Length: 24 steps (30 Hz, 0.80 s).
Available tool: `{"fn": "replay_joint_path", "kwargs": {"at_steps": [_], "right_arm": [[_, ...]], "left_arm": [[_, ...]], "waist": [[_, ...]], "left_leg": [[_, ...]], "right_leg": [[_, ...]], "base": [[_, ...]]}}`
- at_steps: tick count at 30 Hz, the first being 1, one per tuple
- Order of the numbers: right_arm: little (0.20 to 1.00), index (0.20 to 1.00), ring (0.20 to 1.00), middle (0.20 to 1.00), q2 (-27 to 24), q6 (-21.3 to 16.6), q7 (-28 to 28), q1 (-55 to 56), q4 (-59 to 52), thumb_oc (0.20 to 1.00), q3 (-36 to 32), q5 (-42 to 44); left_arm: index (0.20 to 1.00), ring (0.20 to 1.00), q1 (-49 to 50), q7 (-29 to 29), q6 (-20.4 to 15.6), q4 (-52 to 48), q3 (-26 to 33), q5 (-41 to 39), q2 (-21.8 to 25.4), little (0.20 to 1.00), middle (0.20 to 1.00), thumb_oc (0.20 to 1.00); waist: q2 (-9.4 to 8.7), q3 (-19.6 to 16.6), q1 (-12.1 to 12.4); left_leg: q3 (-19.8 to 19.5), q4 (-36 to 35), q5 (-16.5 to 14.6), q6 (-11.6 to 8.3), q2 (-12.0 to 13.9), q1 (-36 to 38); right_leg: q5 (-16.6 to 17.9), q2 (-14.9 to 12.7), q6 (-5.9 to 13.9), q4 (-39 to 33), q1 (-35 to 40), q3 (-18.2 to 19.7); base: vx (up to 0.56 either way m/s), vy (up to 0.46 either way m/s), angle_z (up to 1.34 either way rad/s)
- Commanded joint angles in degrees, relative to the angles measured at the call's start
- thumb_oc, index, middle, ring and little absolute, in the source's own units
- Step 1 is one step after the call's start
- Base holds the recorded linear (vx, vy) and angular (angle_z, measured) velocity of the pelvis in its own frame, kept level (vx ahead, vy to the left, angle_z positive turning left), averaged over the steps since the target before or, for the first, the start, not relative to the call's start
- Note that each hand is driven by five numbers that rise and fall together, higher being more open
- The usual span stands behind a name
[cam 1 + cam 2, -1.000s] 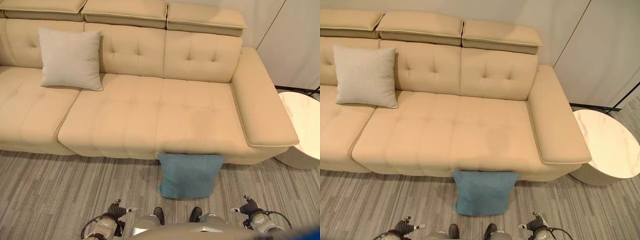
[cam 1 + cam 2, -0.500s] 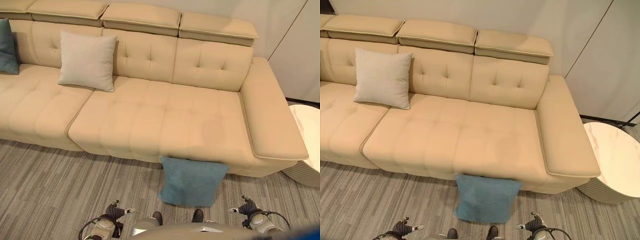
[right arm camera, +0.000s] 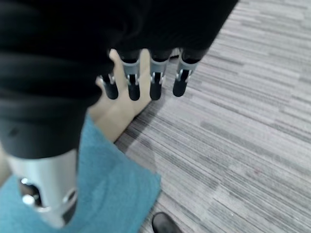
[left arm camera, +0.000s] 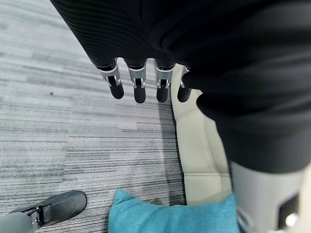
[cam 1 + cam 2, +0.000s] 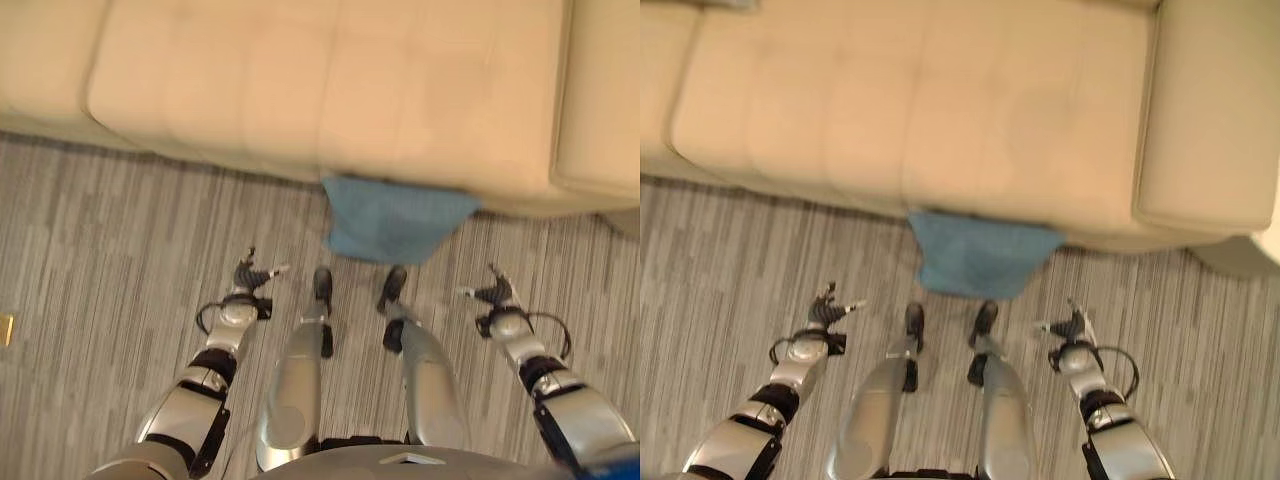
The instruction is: Pick up all the scattered cushions and arrange them neatly on the sofa.
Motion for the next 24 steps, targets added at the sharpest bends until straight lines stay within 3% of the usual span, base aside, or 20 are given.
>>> {"fn": "replay_joint_path", "kwargs": {"at_steps": [1, 2, 6, 17, 24], "right_arm": [[1.000, 1.000, 1.000, 1.000, -2.17, -0.84, -2.22, 6.42, -0.42, 1.000, 1.71, 1.91], [1.000, 1.000, 1.000, 1.000, -3.51, -1.78, -8.32, -6.26, -2.14, 1.000, 2.73, 6.53], [1.000, 1.000, 1.000, 1.000, -5.62, -3.84, -13.64, -16.64, -4.97, 1.000, 1.69, 10.47], [1.000, 1.000, 1.000, 1.000, -7.53, -5.71, -18.06, -21.52, -11.14, 1.000, 1.17, 9.70], [1.000, 1.000, 1.000, 1.000, -7.06, -8.54, -15.79, -21.93, -12.26, 1.000, 0.27, 13.67]], "left_arm": [[1.000, 1.000, 4.80, 1.15, -2.28, 1.06, 0.13, -1.64, -1.29, 1.000, 1.000, 1.000], [1.000, 1.000, -9.02, 5.45, -4.16, -0.41, -3.55, -6.52, -0.39, 1.000, 1.000, 1.000], [1.000, 1.000, -20.32, 9.23, -4.88, -0.92, -5.31, -7.70, 0.99, 1.000, 1.000, 1.000], [1.000, 1.000, -25.40, 12.32, -5.52, -8.09, -6.20, -7.04, 1.60, 1.000, 1.000, 1.000], [1.000, 1.000, -26.02, 12.10, -5.62, -9.67, -6.52, -8.02, 0.49, 1.000, 1.000, 1.000]], "waist": [[0.48, -9.99, -0.07], [0.40, -8.13, -2.15], [1.36, -6.29, -3.96], [2.74, -5.35, -5.69], [2.93, -6.43, -5.55]], "left_leg": [[-2.90, 0.01, -4.16, -2.68, 0.46, 0.32], [-2.38, 1.84, -1.93, -2.87, 1.20, -16.15], [-1.48, 2.34, -1.76, -2.43, 0.39, -26.96], [-1.27, 6.69, -3.20, -0.63, -0.64, -40.55], [-1.74, 7.22, -2.89, -0.54, -0.83, -44.81]], "right_leg": [[-6.39, -1.19, 4.83, 1.63, 4.94, 0.31], [-5.43, -2.38, 5.03, 5.94, -13.56, 2.67], [-4.04, -3.42, 6.19, 7.47, -25.81, 5.81], [-4.75, -4.41, 6.57, 13.80, -41.38, 10.28], [-5.07, -4.33, 6.64, 15.53, -45.92, 10.87]], "base": [[-0.32, 0.073, -0.09], [-0.34, 0.096, -0.13], [-0.12, 0.126, -0.01], [0.00, 0.032, -0.09], [0.01, -0.038, 0.05]]}}
